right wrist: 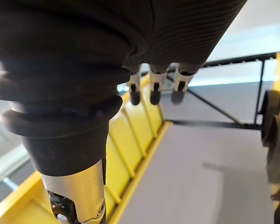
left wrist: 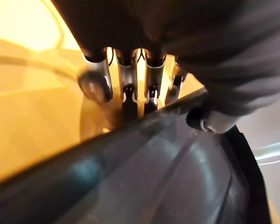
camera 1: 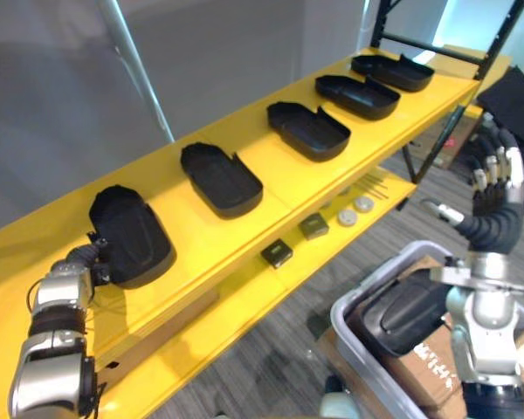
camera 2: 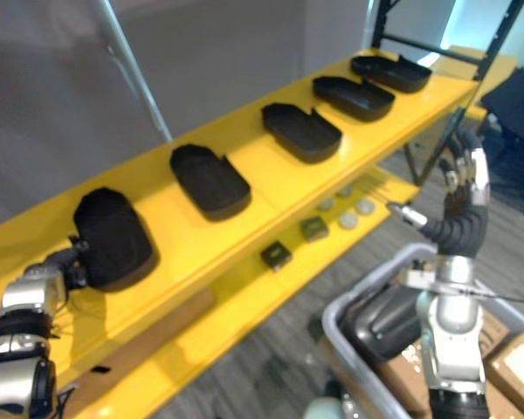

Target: Walk over and take plastic housings, then place them on the shelf

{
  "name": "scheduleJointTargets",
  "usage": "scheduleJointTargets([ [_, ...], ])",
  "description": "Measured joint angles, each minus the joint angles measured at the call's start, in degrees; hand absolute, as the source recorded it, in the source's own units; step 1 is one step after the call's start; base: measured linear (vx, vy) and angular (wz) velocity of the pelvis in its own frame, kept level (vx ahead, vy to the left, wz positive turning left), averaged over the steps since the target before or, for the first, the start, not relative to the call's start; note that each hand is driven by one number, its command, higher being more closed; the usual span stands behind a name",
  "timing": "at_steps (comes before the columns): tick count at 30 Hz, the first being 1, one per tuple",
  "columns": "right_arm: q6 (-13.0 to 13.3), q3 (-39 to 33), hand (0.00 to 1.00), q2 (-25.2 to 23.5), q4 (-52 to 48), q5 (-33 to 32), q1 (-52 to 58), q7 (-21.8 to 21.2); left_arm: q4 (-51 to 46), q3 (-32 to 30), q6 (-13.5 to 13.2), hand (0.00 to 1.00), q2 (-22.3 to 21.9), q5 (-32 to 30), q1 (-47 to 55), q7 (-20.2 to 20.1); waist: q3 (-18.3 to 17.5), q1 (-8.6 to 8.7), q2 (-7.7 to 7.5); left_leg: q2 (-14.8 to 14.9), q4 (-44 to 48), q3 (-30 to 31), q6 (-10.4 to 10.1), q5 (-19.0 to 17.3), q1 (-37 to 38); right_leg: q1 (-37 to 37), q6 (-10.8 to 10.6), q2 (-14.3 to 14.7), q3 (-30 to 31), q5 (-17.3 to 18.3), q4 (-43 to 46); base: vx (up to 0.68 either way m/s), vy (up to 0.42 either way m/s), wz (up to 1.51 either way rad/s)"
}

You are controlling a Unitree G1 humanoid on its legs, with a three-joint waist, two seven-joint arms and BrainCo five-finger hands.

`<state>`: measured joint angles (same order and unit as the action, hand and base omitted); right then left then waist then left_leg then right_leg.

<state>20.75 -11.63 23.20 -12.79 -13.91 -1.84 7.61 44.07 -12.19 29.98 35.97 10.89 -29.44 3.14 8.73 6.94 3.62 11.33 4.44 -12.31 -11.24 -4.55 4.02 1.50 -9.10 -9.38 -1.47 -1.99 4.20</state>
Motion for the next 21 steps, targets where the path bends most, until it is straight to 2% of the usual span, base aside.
scheduleJointTargets([
  [5, -1.28, 0.90, 0.00, 0.00, 0.00, -0.07, -0.56, -0.20, 0.36, 0.12, -1.82, 0.00, -0.40, 7.47, -0.05, 5.17, -0.16, 0.16, -0.14, 0.00, -0.10, -0.01, 0.04, 0.02, 0.02, -0.43, -0.05, -0.02, -0.04, -0.26, -0.58, 0.00, 0.000, 0.00],
  [8, -1.27, 1.07, 0.00, 0.00, 0.00, -0.01, -0.62, 0.01, 0.53, 0.12, -6.11, 0.00, -0.50, 11.62, -0.04, 9.87, -0.53, 0.15, -0.57, -0.02, -0.35, -0.02, 0.02, 0.17, 0.03, -0.48, -0.06, -0.01, -0.07, -0.34, -0.83, 0.00, 0.000, 0.00],
  [10, -1.02, 1.06, 0.00, 0.00, 0.02, 0.01, -0.61, 0.03, -1.23, -0.35, -11.51, 0.00, -0.61, 12.43, 0.10, 13.71, -0.76, 0.04, -0.87, -0.10, -0.58, 0.01, 0.05, 0.38, 0.07, -0.48, -0.07, -0.06, -0.15, -0.35, -0.89, 0.00, 0.000, 0.00],
  [11, -0.80, 1.06, 0.00, -0.05, 0.03, 0.07, -0.62, 0.02, -3.00, -0.83, -12.79, 0.00, -0.71, 13.22, 0.46, 14.86, -0.79, 0.00, -0.90, -0.16, -0.67, 0.06, 0.13, 0.57, 0.13, -0.47, -0.11, -0.08, -0.23, -0.39, -0.90, 0.02, 0.003, 0.06],
  [12, -0.35, 1.01, 0.00, -0.23, 0.12, 0.49, -0.60, 0.05, -8.68, -2.98, -16.60, 0.00, -1.69, 13.43, 1.98, 17.18, -0.81, -0.01, -0.94, -0.26, -1.16, 0.22, 0.12, 0.84, 0.24, -0.47, -0.10, -0.13, -0.34, -0.40, -0.89, 0.03, 0.000, 0.04],
  [13, 0.12, 0.95, 0.00, -0.43, 0.37, 1.42, -0.60, 0.08, -15.58, -5.75, -21.60, 0.00, -3.36, 13.28, 3.95, 19.21, -0.81, -0.16, -0.93, -0.37, -2.06, 0.14, 0.12, 1.23, 0.84, -0.55, -0.10, -0.15, -0.34, -0.39, -0.90, 0.00, 0.000, 0.00],
  [14, 0.43, 0.93, 0.00, -0.52, 0.54, 1.56, -0.56, 0.12, -18.99, -6.81, -23.80, 0.00, -4.10, 12.99, 5.04, 20.30, -0.85, -0.23, -0.85, -0.39, -2.46, 0.11, 0.09, 1.39, 1.03, -0.60, -0.10, -0.14, -0.35, -0.39, -0.90, 0.00, 0.000, 0.00],
  [15, 1.02, 0.65, 0.00, -0.72, 0.56, 1.87, -0.44, 0.35, -25.99, -8.76, -27.47, 0.00, -5.64, 12.33, 7.25, 22.61, -0.93, -0.29, -0.73, -0.41, -2.69, 0.17, 0.11, 1.49, 1.08, -0.62, -0.10, -0.15, -0.44, -0.39, -0.90, 0.00, 0.000, 0.00],
  [16, 1.33, 0.60, 0.00, -0.79, 0.56, 2.00, -0.37, 0.69, -29.25, -9.60, -29.22, 0.00, -6.33, 10.68, 8.56, 23.83, -0.97, -0.30, -0.66, -0.42, -2.80, 0.19, 0.12, 1.56, 1.09, -0.61, -0.10, -0.16, -0.49, -0.39, -0.90, 0.00, -0.006, 0.07],
  [18, 2.76, -0.60, 0.00, -1.54, 0.46, 3.78, 1.75, 2.11, -41.78, -13.12, -35.36, 0.00, -11.44, 7.96, 13.89, 26.93, -1.30, -0.55, -0.14, -0.43, -3.56, 1.01, 0.14, 1.99, 1.33, -1.35, -0.11, -0.26, -1.79, -0.36, -1.03, 0.00, -0.013, 0.17],
  [19, 3.06, -0.68, 0.00, -1.81, 0.46, 4.11, 2.34, 2.61, -44.62, -13.77, -36.58, 0.00, -13.04, 6.67, 15.57, 27.78, -1.38, -0.93, -0.02, -0.46, -4.09, 0.95, 0.14, 2.20, 1.91, -1.72, -0.12, -0.25, -1.87, -0.34, -1.22, 0.00, -0.011, 0.11],
  [21, 3.76, -1.05, 0.00, -3.46, 0.14, 5.58, 4.11, 3.94, -53.40, -14.78, -40.42, 0.00, -18.90, 2.10, 22.53, 30.52, -2.10, -2.02, 0.57, -0.45, -4.39, 1.33, 0.12, 2.25, 2.05, -2.53, -0.14, -0.29, -2.63, -0.30, -1.94, -0.02, -0.014, 0.10],
])
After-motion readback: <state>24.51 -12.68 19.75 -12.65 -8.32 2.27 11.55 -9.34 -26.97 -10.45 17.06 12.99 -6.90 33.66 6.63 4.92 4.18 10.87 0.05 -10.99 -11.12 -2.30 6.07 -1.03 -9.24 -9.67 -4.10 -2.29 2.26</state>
